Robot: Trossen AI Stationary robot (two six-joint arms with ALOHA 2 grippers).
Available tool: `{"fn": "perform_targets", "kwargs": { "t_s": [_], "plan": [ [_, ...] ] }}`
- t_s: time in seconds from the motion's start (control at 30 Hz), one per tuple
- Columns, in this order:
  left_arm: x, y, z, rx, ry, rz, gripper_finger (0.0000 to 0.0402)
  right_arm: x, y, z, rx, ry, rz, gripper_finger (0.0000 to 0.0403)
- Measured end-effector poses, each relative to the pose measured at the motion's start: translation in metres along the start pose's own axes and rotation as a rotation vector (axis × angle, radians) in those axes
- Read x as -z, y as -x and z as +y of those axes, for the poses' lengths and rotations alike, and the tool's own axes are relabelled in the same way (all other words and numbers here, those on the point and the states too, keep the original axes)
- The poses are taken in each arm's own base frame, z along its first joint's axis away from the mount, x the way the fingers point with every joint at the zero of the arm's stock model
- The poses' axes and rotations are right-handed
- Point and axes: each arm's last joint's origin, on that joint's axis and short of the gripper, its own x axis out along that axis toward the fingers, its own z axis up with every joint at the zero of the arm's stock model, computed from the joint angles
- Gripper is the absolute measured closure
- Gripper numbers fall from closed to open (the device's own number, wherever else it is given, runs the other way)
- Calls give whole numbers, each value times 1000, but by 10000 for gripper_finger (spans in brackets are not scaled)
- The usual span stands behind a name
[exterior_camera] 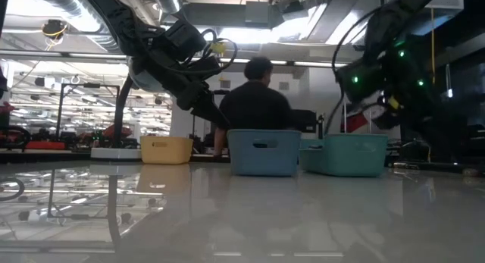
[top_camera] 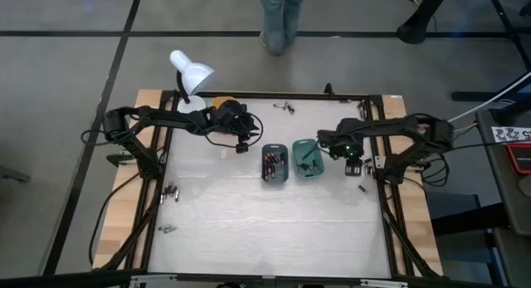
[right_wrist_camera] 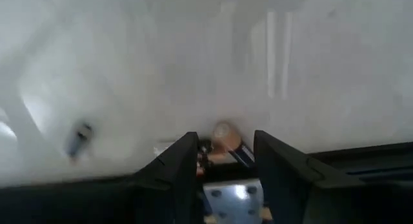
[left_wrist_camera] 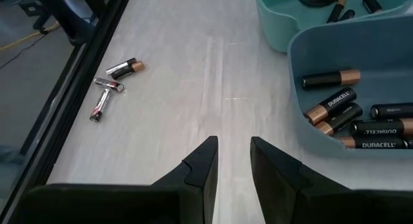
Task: Sort batteries
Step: Put the black battery into the blue bin
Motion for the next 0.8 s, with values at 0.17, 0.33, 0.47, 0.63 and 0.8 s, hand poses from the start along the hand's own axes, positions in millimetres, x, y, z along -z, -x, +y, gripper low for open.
{"fn": "perform_targets", "kwargs": {
  "t_s": [0.17,0.33,0.47,0.63,0.8],
  "plan": [
    [0,0,0,0,-14,0,320,-9,-12,-1,-2,58,88,249],
    [0,0,0,0,-14,0,320,-9,-16,-1,-14,75,134,249],
    [0,0,0,0,-14,1,320,-4,-24,1,-20,108,165,249],
    [0,0,0,0,-13,0,320,-3,-36,1,0,120,146,249],
    [0,0,0,0,-12,0,320,-6,-40,1,9,118,111,249]
  ]
}}
